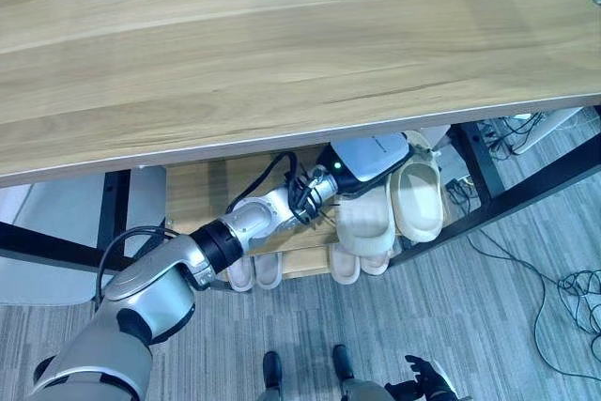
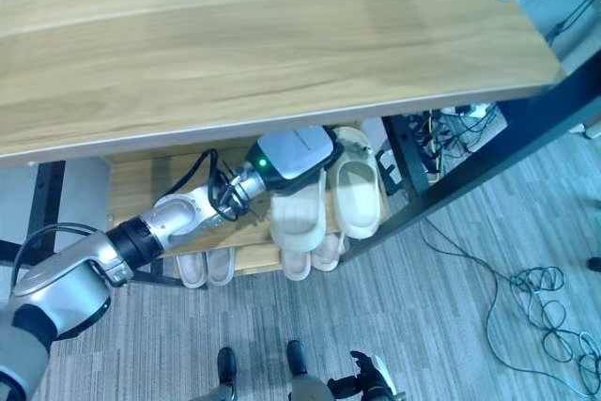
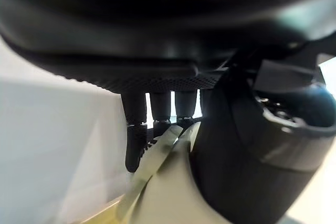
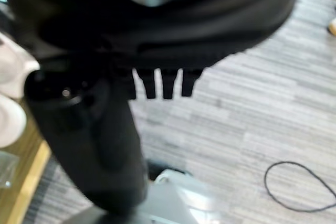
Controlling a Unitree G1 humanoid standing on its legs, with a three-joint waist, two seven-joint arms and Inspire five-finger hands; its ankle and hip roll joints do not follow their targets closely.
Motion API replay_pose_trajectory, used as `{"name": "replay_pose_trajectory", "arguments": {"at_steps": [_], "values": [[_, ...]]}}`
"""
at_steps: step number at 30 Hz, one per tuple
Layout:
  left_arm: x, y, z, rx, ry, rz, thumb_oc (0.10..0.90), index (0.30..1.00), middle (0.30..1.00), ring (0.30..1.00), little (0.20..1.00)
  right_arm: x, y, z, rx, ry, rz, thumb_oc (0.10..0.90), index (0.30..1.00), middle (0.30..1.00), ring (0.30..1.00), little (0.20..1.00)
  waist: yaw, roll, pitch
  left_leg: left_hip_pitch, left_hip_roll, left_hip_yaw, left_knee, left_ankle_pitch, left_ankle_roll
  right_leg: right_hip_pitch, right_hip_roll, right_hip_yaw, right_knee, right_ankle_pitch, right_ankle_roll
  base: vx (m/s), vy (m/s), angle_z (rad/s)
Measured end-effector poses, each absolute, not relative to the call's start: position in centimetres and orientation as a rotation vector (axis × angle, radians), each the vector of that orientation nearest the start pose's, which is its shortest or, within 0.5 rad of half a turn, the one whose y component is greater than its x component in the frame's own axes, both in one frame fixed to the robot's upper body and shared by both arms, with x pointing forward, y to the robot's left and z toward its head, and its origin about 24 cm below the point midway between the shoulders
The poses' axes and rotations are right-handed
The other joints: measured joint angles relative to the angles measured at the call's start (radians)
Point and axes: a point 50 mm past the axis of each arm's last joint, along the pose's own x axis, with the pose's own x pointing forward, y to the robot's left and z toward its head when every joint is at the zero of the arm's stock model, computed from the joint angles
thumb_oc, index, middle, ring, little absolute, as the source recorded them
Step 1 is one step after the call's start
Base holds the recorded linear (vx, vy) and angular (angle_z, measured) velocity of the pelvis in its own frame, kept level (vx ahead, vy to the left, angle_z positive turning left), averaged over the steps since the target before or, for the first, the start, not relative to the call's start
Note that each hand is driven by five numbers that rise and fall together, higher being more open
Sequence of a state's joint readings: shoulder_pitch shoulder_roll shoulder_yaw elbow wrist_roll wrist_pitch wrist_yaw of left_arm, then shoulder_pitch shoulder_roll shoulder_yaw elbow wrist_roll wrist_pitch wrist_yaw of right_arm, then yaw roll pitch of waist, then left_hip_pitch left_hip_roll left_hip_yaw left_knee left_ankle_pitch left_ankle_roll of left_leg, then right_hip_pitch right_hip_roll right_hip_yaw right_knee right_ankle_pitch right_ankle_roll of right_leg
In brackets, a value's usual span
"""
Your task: Arrange the slippers neatly on the shoe rack.
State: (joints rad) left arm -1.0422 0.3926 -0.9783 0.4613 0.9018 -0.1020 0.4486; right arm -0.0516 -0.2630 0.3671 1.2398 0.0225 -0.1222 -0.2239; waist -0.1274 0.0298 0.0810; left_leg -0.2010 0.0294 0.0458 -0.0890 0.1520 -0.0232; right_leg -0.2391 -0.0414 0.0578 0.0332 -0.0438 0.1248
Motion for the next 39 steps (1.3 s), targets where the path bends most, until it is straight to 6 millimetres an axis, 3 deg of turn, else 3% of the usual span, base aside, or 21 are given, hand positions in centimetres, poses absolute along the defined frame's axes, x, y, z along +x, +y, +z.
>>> {"name": "replay_pose_trajectory", "arguments": {"at_steps": [3,4,5,6,9,13,15,16,17,25,30,39], "values": [[33.8,0.2,16.5,1.575,-1.155,-0.355,0.4,0.3,0.3,0.3,0.3,11.9,-23.1,-15.2,-0.554,1.034,-0.033,0.8,0.9,0.9,0.9,0.9,-0.001,0.01,0.006,0.009,0.007,-0.001,0.0,0.001,0.0,-0.006,0.007,0.0,0.031,0.0,0.0,0.0,-0.001,-0.04],[34.4,-0.1,16.6,1.597,-1.133,-0.342,0.4,0.3,0.3,0.3,0.3,12.6,-23.5,-14.9,-0.564,1.016,-0.041,0.8,0.9,0.9,0.9,0.9,0.0,0.038,0.023,0.011,0.028,-0.003,0.0,0.008,0.011,-0.071,0.026,0.0,0.158,-0.015,0.016,0.01,-0.002,-0.11],[34.9,0.1,16.8,1.622,-1.118,-0.322,0.4,0.3,0.3,0.3,0.3,13.0,-23.9,-14.6,-0.574,1.004,-0.046,0.8,0.9,0.9,0.9,0.9,-0.007,0.055,0.029,0.006,0.033,-0.007,0.0,0.01,0.014,-0.09,0.029,0.003,0.081,-0.045,0.004,0.02,-0.008,0.06],[35.7,0.8,17.4,1.664,-1.104,-0.277,0.4,0.3,0.3,0.3,0.3,12.9,-24.0,-14.6,-0.572,1.004,-0.049,0.8,0.9,0.9,0.9,0.9,-0.011,0.028,0.027,0.0,-0.005,-0.001,0.0,0.004,0.003,-0.054,-0.018,-0.026,-0.093,0.13,-0.086,0.01,-0.013,0.08],[36.7,2.8,17.6,1.728,-1.054,-0.234,0.4,0.3,0.3,0.3,0.3,13.1,-23.9,-14.6,-0.569,0.993,-0.046,0.8,0.9,0.9,0.9,0.9,-0.023,0.039,0.027,-0.005,0.01,0.0,-0.001,0.011,-0.01,-0.052,-0.003,-0.028,-0.112,0.146,-0.093,0.01,-0.007,-0.01],[37.0,3.4,18.4,1.742,-1.049,-0.19,0.4,0.3,0.3,0.3,0.3,13.0,-24.3,-14.5,-0.576,0.994,-0.053,0.8,0.9,0.9,0.9,0.9,-0.024,0.04,0.026,-0.012,0.016,-0.002,-0.001,0.011,-0.018,-0.053,0.002,-0.04,-0.111,0.147,-0.093,0.0,0.0,0.09],[36.8,3.1,18.5,1.73,-1.064,-0.192,0.595,0.592,0.592,0.592,0.592,13.0,-24.2,-14.5,-0.574,0.992,-0.052,0.8,0.9,0.9,0.9,0.9,-0.024,0.04,0.026,-0.018,0.016,-0.002,-0.001,0.002,-0.03,-0.056,0.002,-0.051,-0.111,0.147,-0.093,-0.01,0.012,0.16],[36.8,3.0,18.5,1.728,-1.066,-0.192,0.742,0.813,0.813,0.813,0.813,13.1,-24.1,-14.5,-0.57,0.99,-0.05,0.8,0.9,0.9,0.9,0.9,-0.024,0.04,0.026,-0.021,0.016,-0.002,-0.001,-0.003,-0.036,-0.057,0.002,-0.053,-0.111,0.148,-0.091,-0.01,0.014,0.11],[36.8,3.0,18.5,1.728,-1.066,-0.192,0.8,0.9,0.9,0.9,0.9,13.1,-24.0,-14.5,-0.568,0.989,-0.048,0.8,0.9,0.9,0.9,0.9,-0.023,0.04,0.026,-0.023,0.015,-0.001,-0.001,-0.005,-0.037,-0.059,0.001,-0.053,-0.111,0.15,-0.09,-0.01,0.009,0.07],[36.3,2.3,18.9,1.648,-1.073,-0.198,0.8,0.9,0.9,0.9,0.9,13.1,-23.4,-14.7,-0.555,0.991,-0.042,0.8,0.9,0.9,0.9,0.9,-0.014,0.025,0.013,-0.036,0.009,-0.001,-0.001,-0.016,-0.025,-0.073,-0.004,-0.052,-0.115,0.172,-0.081,0.0,0.001,0.01],[35.2,0.5,18.5,1.528,-1.079,-0.256,0.8,0.9,0.9,0.9,0.9,12.8,-23.8,-14.7,-0.564,1.006,-0.05,0.8,0.9,0.9,0.9,0.9,-0.009,0.051,-0.004,-0.041,0.019,-0.001,-0.001,-0.059,-0.02,-0.082,0.005,-0.048,-0.124,0.187,-0.07,-0.02,0.009,-0.06],[35.3,0.6,17.5,1.517,-0.998,-0.33,0.8,0.9,0.9,0.9,0.9,12.3,-24.4,-14.7,-0.575,1.028,-0.063,0.8,0.9,0.9,0.9,0.9,-0.002,0.081,-0.027,-0.045,0.013,0.003,-0.001,-0.063,-0.015,-0.089,0.0,-0.04,-0.124,0.194,-0.071,0.0,0.0,-0.01]]}}
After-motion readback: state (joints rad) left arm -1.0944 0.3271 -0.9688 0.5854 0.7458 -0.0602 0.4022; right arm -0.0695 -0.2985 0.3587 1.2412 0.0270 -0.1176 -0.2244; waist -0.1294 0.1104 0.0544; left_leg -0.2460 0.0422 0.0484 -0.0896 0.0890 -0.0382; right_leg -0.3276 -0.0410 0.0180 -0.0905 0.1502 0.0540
